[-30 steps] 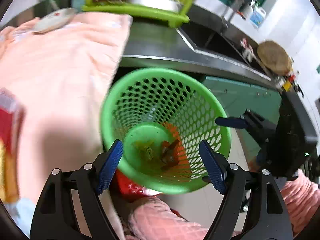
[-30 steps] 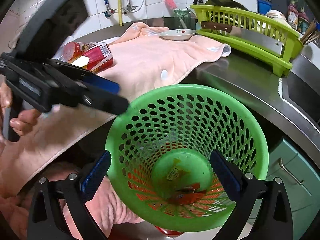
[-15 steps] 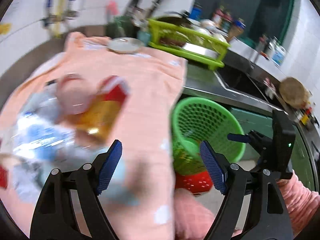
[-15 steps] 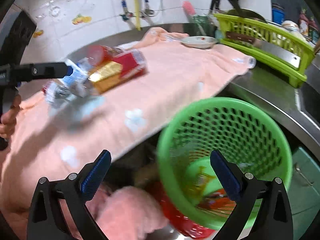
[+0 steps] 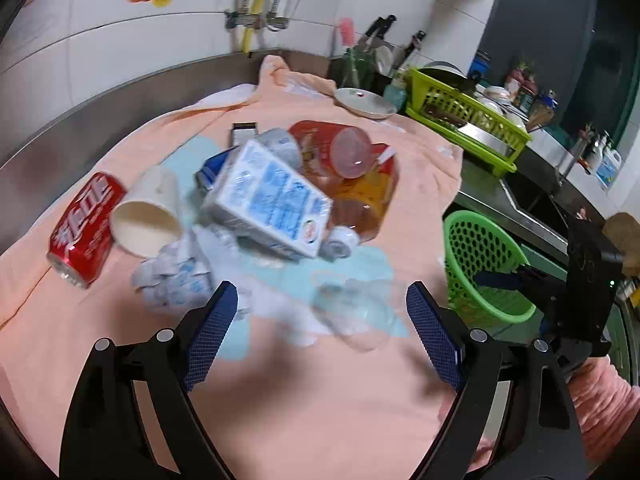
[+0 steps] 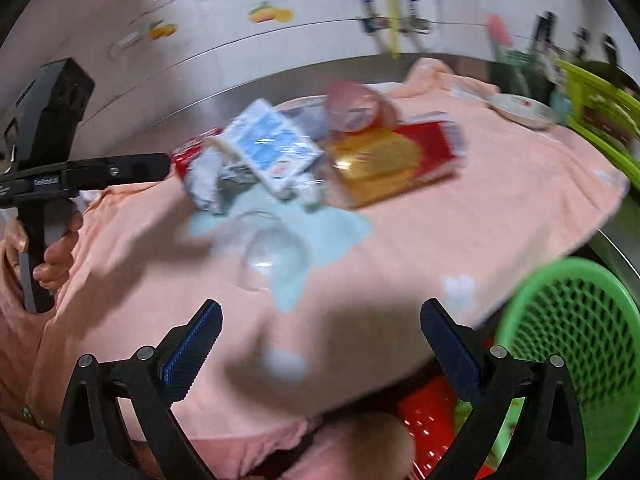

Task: Collect trash
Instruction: 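Grasp the clear plastic cup with the right gripper while the left moves back to the pile, then grasp the white milk carton with the left gripper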

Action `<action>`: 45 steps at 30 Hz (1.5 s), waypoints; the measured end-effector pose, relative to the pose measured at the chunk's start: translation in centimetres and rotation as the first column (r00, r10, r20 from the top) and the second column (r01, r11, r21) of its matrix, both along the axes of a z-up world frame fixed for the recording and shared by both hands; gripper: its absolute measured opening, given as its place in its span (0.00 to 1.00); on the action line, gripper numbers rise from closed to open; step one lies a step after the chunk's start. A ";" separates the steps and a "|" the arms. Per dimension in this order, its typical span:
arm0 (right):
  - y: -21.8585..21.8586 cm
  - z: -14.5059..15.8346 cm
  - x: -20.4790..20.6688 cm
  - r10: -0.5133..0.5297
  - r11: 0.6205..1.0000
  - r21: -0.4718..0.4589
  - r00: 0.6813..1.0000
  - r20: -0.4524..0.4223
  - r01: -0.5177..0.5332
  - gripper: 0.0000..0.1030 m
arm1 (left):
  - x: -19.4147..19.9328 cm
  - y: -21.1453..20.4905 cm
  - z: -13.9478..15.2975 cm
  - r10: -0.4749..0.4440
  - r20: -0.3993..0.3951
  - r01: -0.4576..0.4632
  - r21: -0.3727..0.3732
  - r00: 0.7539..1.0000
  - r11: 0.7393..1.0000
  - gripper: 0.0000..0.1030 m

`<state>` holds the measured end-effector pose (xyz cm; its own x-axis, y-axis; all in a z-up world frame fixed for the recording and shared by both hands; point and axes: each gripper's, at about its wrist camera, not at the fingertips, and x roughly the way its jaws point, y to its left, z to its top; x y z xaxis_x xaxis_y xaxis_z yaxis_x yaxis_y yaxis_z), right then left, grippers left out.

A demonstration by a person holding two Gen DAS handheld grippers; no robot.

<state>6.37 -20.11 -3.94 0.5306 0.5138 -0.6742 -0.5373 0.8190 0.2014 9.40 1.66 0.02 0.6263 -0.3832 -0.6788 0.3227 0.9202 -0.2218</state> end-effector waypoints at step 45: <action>6.6 -1.7 3.5 0.028 0.994 -0.103 1.000 -0.007 -0.029 0.58 | 7.2 1.7 -0.5 0.111 -0.007 -0.111 -0.001 0.994 0.994 0.83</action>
